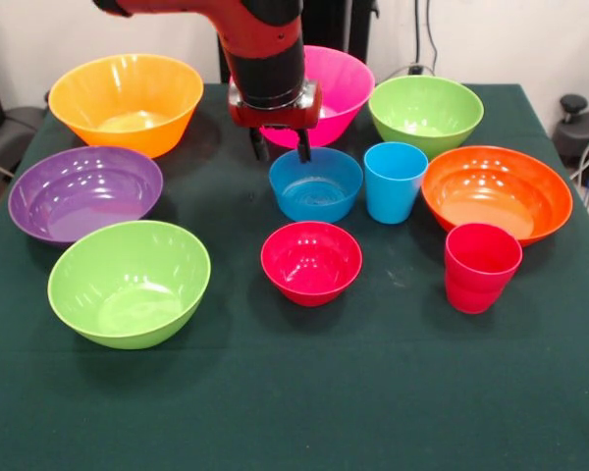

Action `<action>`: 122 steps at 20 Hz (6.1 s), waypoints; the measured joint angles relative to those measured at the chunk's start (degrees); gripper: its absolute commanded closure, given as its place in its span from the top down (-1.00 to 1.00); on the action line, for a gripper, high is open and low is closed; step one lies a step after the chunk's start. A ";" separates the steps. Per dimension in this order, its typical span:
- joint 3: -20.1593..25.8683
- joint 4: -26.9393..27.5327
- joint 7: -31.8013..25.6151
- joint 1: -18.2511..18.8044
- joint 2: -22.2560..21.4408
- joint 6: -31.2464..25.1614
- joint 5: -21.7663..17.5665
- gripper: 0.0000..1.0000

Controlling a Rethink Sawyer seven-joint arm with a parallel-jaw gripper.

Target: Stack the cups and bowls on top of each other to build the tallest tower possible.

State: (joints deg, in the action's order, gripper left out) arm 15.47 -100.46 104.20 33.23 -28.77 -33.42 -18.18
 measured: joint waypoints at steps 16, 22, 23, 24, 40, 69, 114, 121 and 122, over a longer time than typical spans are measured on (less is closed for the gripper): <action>0.01 0.13 0.00 0.01 3.04 4.69 -4.92 1.00; 0.00 0.42 0.01 -0.06 3.02 6.06 -6.37 -1.00; 0.02 0.60 0.01 -0.16 2.93 6.17 -6.40 -1.00; 0.01 0.74 0.01 -0.24 2.89 6.22 -6.44 -1.00; -0.11 1.84 0.01 -1.74 2.17 6.88 -7.67 -1.00; -0.06 2.90 0.01 -1.43 -3.04 4.98 -7.71 -1.00; 12.15 7.66 0.01 6.96 -3.54 -11.89 -2.84 -1.00; 13.61 10.74 0.01 7.53 -1.70 -13.42 -2.89 -1.00; 13.72 11.02 0.01 7.53 -1.43 -13.42 -2.89 -1.00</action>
State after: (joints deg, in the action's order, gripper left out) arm 29.19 -89.44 104.21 40.77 -30.20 -46.83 -21.06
